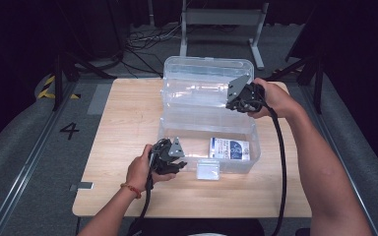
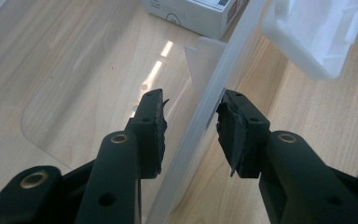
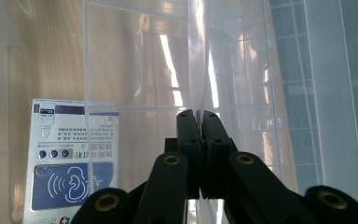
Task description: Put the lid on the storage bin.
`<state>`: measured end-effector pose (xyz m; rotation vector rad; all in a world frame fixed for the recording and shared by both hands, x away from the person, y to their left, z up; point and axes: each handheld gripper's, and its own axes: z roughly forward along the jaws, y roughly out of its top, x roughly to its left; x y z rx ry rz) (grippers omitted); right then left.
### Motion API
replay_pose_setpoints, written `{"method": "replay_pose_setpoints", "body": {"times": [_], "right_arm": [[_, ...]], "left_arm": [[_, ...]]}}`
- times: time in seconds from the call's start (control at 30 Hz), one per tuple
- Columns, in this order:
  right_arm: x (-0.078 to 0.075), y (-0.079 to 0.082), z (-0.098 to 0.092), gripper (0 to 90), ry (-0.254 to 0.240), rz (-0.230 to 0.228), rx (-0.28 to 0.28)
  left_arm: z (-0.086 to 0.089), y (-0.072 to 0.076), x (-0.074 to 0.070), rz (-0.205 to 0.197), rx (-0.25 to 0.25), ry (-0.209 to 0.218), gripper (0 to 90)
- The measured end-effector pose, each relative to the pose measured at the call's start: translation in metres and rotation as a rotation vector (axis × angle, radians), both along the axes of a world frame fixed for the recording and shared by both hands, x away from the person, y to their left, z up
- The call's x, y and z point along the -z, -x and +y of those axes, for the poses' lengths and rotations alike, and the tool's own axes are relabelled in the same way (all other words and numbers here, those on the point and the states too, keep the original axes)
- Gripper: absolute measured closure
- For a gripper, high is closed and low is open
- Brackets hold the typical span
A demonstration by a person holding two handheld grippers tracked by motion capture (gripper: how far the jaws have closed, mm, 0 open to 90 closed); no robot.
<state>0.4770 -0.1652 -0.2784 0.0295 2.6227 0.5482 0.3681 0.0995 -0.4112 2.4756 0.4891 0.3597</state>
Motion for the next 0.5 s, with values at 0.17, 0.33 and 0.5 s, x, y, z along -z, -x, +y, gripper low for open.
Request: {"method": "replay_pose_setpoints", "body": {"times": [0.17, 0.33, 0.5], "right_arm": [[-0.0002, 0.0039, -0.0004, 88.5, 0.004, -0.018, -0.014], [0.0005, 0.0051, -0.0029, 88.4, -0.004, -0.019, -0.006], [0.0004, 0.0089, -0.0027, 88.4, -0.002, -0.025, -0.012]], "left_arm": [[-0.0025, 0.0021, 0.0003, -0.007, -0.008, 0.003, 61.3], [-0.0023, 0.0027, 0.0010, -0.013, -0.007, 0.028, 61.6], [-0.0034, 0.0035, 0.0018, -0.020, -0.008, 0.042, 61.5]]}}
